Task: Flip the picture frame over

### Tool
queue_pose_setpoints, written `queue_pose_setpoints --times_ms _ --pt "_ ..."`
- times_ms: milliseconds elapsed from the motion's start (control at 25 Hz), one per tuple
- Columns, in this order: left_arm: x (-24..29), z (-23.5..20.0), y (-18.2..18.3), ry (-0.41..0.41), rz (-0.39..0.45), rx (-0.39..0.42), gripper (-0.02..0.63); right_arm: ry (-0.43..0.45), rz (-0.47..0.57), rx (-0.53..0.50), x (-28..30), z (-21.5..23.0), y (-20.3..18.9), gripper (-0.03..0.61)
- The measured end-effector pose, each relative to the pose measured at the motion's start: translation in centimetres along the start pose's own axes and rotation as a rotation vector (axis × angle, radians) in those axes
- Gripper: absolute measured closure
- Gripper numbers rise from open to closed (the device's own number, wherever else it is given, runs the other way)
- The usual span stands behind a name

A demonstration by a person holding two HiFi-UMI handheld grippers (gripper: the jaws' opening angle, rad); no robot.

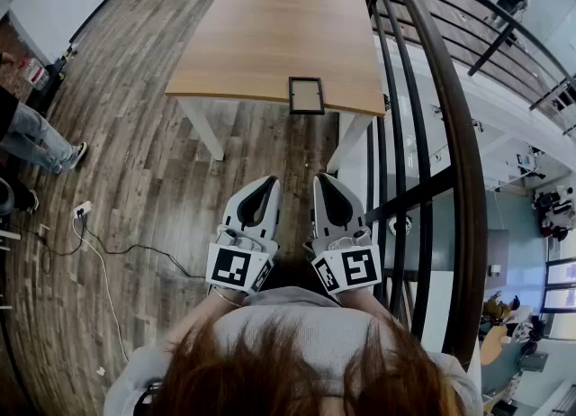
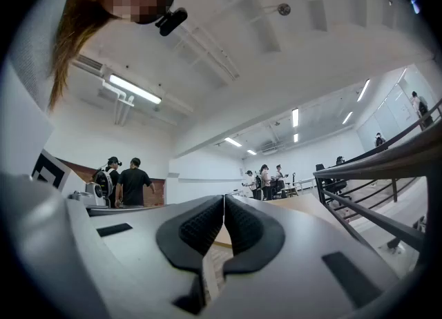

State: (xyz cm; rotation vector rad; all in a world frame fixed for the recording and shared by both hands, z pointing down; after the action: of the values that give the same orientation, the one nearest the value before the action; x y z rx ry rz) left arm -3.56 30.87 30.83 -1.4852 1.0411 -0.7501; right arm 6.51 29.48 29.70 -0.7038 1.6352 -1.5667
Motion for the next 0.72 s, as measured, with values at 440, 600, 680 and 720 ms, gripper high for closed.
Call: queue_pose_setpoints --times_ms 440,600,680,720 --pt "5.4 -3.1 -1.2 -0.001 -0.005 -0.024 0.607 0.009 -0.014 -0.005 5.0 3.1 -1.8 0.565" --pt "9.8 -6.2 -1.2 -0.012 0.003 -0.027 0.607 -0.011 -0.001 -0.005 9.6 5.6 -2.5 0.565" --pt "12.1 -8.1 -1.2 -0.018 0.001 -0.033 0.607 -0.022 -0.001 -0.010 12.3 6.8 -2.9 0.565" --pt "13.3 -9.1 -1.2 -0.021 -0.002 -0.035 0.607 -0.028 -0.001 -0.012 13.8 7.3 -3.0 0.565"
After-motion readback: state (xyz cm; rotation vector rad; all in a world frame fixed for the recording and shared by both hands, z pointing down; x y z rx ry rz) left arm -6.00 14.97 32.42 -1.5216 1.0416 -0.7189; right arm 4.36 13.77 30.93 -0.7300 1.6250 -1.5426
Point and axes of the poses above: the fingertips, and each gripper's own axes: x forward along the fingers, z to its right, y out of its top, the point moved 3 cm from there along -x, backward along the fingers, and after that the axes turned 5 degrees about -x, right-handed, at the moved point
